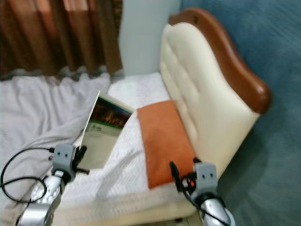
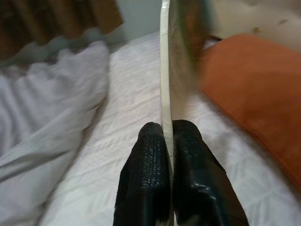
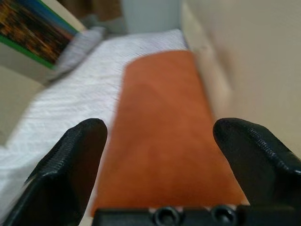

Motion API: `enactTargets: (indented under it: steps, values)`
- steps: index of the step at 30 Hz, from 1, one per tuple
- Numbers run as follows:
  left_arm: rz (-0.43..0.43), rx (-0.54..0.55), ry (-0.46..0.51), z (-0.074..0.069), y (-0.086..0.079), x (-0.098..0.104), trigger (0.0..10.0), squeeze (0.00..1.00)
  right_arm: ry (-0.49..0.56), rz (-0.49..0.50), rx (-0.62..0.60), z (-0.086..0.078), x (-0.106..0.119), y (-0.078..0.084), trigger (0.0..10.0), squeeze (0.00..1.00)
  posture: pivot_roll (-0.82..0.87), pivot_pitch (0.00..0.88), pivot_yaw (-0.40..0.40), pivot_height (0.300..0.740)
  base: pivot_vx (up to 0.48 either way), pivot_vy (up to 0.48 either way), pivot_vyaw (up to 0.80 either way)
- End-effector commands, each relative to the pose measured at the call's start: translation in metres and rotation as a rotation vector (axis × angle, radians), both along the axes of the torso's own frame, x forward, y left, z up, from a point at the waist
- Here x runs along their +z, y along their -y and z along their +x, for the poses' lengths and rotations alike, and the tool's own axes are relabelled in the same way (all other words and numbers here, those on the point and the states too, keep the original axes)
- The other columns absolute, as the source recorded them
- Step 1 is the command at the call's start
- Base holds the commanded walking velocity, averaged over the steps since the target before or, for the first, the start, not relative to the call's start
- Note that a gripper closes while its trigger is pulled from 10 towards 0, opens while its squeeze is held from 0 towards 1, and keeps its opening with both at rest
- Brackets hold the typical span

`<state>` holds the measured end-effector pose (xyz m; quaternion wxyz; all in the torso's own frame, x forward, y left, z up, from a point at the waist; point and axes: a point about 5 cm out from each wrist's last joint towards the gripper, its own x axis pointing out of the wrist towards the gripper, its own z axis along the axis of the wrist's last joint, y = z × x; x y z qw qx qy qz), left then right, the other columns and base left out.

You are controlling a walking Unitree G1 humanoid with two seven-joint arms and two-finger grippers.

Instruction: Clean up the room

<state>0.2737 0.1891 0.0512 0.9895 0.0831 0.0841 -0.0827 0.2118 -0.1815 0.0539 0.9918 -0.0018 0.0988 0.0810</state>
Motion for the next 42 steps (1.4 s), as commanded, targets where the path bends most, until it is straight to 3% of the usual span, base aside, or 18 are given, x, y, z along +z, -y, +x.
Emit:
enactTargets:
  steps: [1,7,24,30,34,37,38,39,40,41,42]
  values:
    - [-0.040,-0.037,0.077,0.009,0.010,0.015,10.0,0.00,0.003,-0.016,-0.015,0.000,0.004,0.007,10.0,0.00,-0.08,0.000,0.000,0.740,0.000,0.000,0.00]
    - [-0.073,-0.028,0.082,0.008,0.010,0.016,10.0,0.00,-0.008,-0.018,-0.005,-0.002,0.004,0.004,10.0,0.00,-0.09,0.001,-0.001,0.740,0.350,0.321,0.00]
    - [-0.133,-0.077,0.070,0.016,0.021,0.017,10.0,0.00,-0.031,-0.023,0.001,-0.007,0.001,0.004,10.0,0.00,-0.11,0.010,0.010,0.740,0.463,0.000,0.00]
    - [-0.146,-0.070,0.097,0.024,0.023,0.026,10.0,0.00,-0.038,-0.016,0.004,-0.009,0.001,0.004,10.0,0.00,-0.12,0.015,0.013,0.740,0.000,0.000,0.00]
    - [-0.242,-0.082,0.133,0.044,0.027,0.048,10.0,0.00,-0.051,-0.011,0.016,-0.014,0.000,0.004,10.0,0.00,-0.12,0.028,0.005,0.740,0.000,0.000,0.00]
    - [-0.319,-0.138,0.110,0.061,0.045,0.061,10.0,0.00,-0.063,-0.010,0.029,-0.021,0.002,0.003,10.0,0.00,-0.13,0.062,-0.013,0.740,0.000,0.000,0.00]
    - [-0.319,-0.138,0.110,0.061,0.045,0.061,10.0,0.00,-0.063,-0.010,0.029,-0.021,0.002,0.003,10.0,0.00,-0.13,0.062,-0.013,0.740,0.000,0.000,0.00]
    - [-0.374,-0.163,0.099,0.067,0.054,0.066,10.0,0.00,-0.069,-0.012,0.035,-0.025,0.003,0.003,10.0,0.00,-0.15,0.092,-0.020,0.740,0.000,0.000,0.00]
    - [-0.527,-0.163,0.066,0.082,0.071,0.075,10.0,0.00,-0.094,-0.016,0.045,-0.040,0.007,0.004,10.0,0.00,-0.18,0.166,-0.035,0.740,0.000,0.000,0.00]
    - [-0.653,-0.136,0.035,0.090,0.075,0.077,10.0,0.00,-0.117,-0.021,0.048,-0.051,0.009,0.005,10.0,0.00,-0.21,0.226,-0.056,0.740,0.000,0.000,0.00]
    - [-0.653,-0.136,0.035,0.090,0.075,0.077,10.0,0.00,-0.117,-0.021,0.048,-0.051,0.009,0.005,10.0,0.00,-0.21,0.226,-0.056,0.740,0.000,0.000,0.00]
